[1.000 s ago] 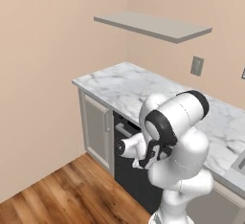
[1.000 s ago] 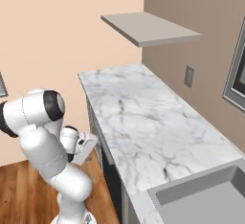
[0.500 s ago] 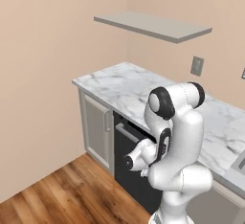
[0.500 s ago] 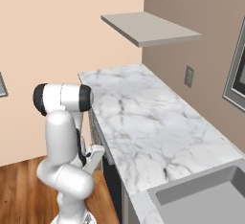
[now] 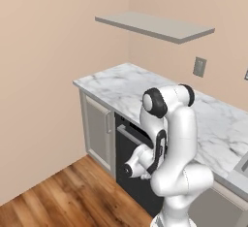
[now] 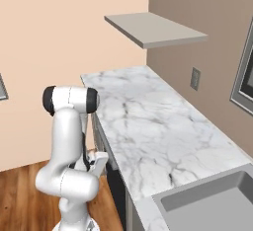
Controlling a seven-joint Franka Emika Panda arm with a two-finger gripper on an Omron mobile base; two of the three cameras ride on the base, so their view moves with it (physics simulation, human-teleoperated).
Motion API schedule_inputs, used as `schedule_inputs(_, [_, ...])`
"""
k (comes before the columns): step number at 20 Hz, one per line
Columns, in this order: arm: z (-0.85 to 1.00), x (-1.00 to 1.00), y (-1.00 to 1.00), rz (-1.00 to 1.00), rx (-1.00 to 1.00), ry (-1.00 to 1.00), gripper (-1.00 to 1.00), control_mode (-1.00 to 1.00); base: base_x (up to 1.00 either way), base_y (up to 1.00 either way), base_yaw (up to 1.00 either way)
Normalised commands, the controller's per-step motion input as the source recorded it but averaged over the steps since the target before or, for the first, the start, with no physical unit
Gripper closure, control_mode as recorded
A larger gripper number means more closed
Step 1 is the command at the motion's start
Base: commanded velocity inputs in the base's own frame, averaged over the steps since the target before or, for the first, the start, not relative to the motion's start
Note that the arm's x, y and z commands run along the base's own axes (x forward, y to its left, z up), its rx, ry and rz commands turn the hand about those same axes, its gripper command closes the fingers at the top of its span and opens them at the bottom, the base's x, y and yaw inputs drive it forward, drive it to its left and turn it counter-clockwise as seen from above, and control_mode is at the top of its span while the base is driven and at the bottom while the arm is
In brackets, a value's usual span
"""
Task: Open the dishwasher door and pull out the top rack.
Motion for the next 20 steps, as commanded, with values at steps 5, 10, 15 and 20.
schedule_inputs(5, [-0.09, 0.45, 0.00, 0.00, 0.00, -0.05, -1.00, -1.00, 0.00, 0.00, 0.00])
schedule_inputs(10, [-0.17, 0.39, 0.00, 0.00, 0.00, -0.01, -1.00, -1.00, 0.00, 0.00, 0.00])
schedule_inputs(15, [-0.19, 0.38, 0.00, 0.00, 0.00, -0.01, -1.00, -1.00, 0.00, 0.00, 0.00])
schedule_inputs(20, [-0.06, 0.29, 0.00, 0.00, 0.00, -0.01, 1.00, -1.00, 0.00, 0.00, 0.00])
